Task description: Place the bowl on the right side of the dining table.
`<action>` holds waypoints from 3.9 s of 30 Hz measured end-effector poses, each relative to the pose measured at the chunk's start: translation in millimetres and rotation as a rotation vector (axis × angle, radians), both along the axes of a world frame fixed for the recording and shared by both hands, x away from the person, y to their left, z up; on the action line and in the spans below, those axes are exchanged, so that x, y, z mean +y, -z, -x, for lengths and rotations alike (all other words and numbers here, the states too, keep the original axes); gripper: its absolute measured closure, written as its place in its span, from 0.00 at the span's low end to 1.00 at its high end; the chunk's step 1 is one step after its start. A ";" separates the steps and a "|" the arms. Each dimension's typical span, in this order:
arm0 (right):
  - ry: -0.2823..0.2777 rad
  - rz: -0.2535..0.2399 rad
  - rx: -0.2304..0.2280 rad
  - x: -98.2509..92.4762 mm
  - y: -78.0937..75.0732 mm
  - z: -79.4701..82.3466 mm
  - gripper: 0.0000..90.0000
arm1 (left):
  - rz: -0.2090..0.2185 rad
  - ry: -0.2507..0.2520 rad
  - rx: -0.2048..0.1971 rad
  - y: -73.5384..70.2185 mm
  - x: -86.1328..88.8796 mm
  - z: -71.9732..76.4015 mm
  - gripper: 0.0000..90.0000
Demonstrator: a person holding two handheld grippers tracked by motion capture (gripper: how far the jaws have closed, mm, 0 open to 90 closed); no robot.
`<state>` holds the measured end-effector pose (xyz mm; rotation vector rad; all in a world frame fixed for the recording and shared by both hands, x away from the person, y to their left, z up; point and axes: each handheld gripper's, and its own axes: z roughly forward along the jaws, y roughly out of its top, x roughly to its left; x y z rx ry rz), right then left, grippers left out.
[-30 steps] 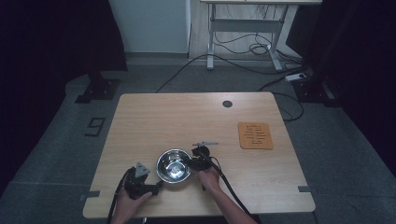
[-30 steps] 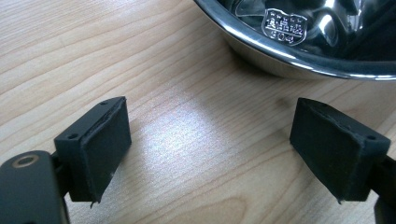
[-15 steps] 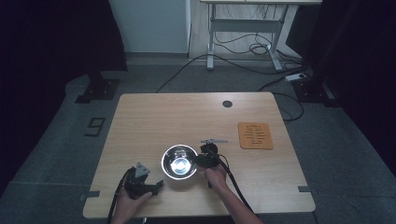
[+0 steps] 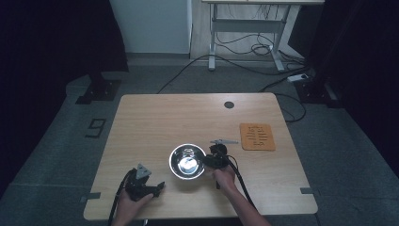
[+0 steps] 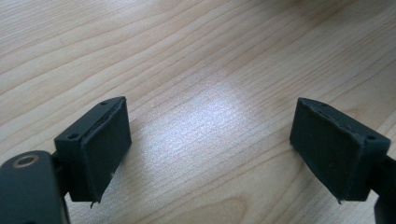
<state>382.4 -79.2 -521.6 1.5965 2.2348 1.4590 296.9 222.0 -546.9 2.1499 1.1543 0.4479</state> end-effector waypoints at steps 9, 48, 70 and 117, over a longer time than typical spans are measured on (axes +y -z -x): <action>0.020 -0.021 -0.012 -17.9 -2.0 -1.3 0.95 | 0.000 0.001 0.000 0.0 0.1 0.0 0.13; 0.140 -0.045 -0.025 -75.9 -2.2 -13.2 0.95 | 0.000 0.000 0.000 0.0 0.0 0.0 0.13; 0.211 -0.064 -0.026 -98.5 -1.8 -21.5 0.95 | 0.000 0.000 -0.001 0.0 0.0 -0.1 0.13; 0.349 -0.125 -0.053 -145.7 -9.1 -37.8 0.95 | 0.000 0.000 0.000 0.0 0.0 -0.1 0.13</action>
